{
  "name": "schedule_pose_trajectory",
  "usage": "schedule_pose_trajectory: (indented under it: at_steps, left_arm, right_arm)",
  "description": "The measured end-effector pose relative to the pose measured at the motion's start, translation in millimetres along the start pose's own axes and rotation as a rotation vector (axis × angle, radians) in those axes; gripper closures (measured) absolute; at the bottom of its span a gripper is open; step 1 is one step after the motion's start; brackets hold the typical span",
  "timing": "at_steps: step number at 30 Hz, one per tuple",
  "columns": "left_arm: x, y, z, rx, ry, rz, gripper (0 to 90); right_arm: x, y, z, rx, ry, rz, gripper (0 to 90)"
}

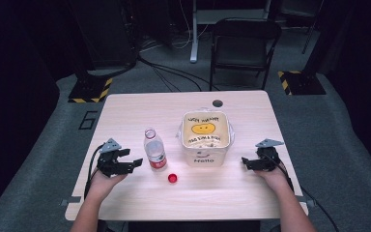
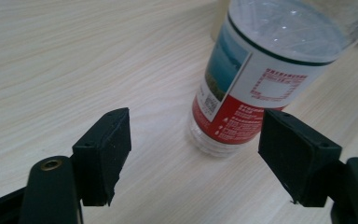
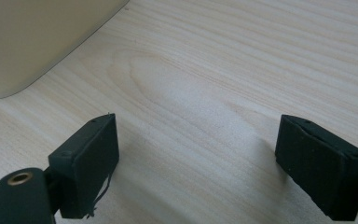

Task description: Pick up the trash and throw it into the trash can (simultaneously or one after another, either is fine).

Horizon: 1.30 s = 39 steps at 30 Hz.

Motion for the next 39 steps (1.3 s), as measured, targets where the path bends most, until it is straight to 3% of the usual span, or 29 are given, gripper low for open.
schedule_pose_trajectory:
  at_steps: [6,8,16,18,28,39]
  left_arm:
    - [7.4,4.9,-0.7,0.011,-0.030,-0.007,18.0]
    - [13.2,6.7,-1.8,0.006,-0.059,-0.009,15.5]
    - [23.5,13.6,-2.8,0.037,-0.094,-0.018,14.6]
    - [24.5,15.2,-3.8,0.020,-0.100,-0.030,14.5]
    - [31.4,28.4,-15.7,0.023,-0.114,-0.040,13.4]
    - [36.5,36.1,-29.4,-0.009,-0.108,-0.075,13.4]
  right_arm:
    - [0.0,0.0,0.0,0.000,0.000,0.001,12.7]
    - [0.0,0.0,0.0,0.000,0.000,0.000,12.7]
    - [0.0,0.0,0.0,0.000,-0.001,0.001,12.7]
    - [0.0,0.0,0.0,0.000,0.000,0.001,12.7]
    - [0.1,0.1,0.0,0.001,-0.001,0.001,12.7]
    - [0.0,0.1,0.0,0.000,0.001,0.001,12.7]
Point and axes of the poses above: each handheld gripper's, and its own axes: z roughly backward along the jaws, y roughly out of its top, x roughly to its right, the point moved 6 cm from there along -z, roughly forward along the jaws, and after that the axes turned 8 degrees about -x, right-handed, at the moved point
